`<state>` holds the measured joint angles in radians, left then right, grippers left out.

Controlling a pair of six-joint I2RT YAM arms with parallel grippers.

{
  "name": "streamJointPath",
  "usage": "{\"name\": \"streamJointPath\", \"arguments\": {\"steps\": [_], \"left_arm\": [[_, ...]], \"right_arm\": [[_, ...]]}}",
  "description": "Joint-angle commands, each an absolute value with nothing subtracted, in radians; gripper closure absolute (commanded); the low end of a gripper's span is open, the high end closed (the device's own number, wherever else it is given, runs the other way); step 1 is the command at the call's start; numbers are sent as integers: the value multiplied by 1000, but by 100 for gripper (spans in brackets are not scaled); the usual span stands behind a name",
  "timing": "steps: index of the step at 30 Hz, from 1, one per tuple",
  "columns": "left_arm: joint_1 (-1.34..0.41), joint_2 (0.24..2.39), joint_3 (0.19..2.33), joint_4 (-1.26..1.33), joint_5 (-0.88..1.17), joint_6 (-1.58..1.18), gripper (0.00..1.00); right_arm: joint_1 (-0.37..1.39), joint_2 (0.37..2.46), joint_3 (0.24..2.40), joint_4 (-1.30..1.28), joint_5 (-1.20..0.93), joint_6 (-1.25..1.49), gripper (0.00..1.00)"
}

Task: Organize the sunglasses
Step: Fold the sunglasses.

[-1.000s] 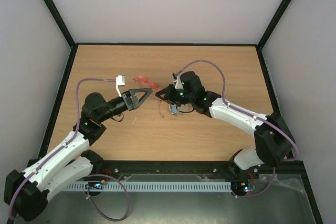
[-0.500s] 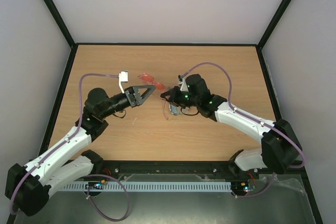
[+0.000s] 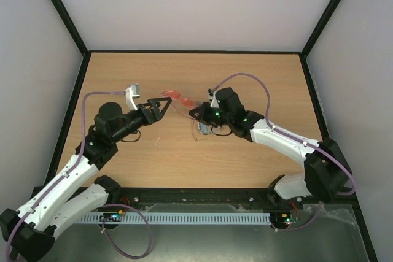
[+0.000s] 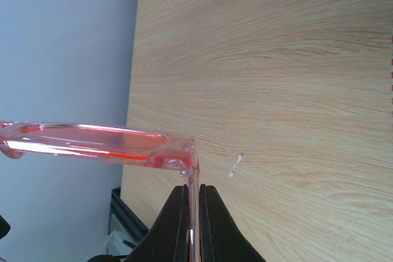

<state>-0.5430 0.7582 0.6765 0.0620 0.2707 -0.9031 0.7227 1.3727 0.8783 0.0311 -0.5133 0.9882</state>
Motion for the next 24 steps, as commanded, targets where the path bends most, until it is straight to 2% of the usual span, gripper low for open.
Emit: {"name": "streamJointPath", "arguments": {"steps": [1,4,12,15,24], "left_arm": [[-540,809,717,-72,223,-866,1],[-530,835,752,-107,281,-852,1],[-502,806,947,-469,542,-793,1],[-502,767,896,-489,721,-820,1],[-502,669,650,-370,968,-915,1]], "right_arm": [[746,1377,888,-24,-448,923,99],[762,1375,916,-131,-406,849,99],[765,1221,899,-374,-341,656,99],[792,1160,885,-443,-350,582,99],[901,1108,881,-574,-332,473,99]]}}
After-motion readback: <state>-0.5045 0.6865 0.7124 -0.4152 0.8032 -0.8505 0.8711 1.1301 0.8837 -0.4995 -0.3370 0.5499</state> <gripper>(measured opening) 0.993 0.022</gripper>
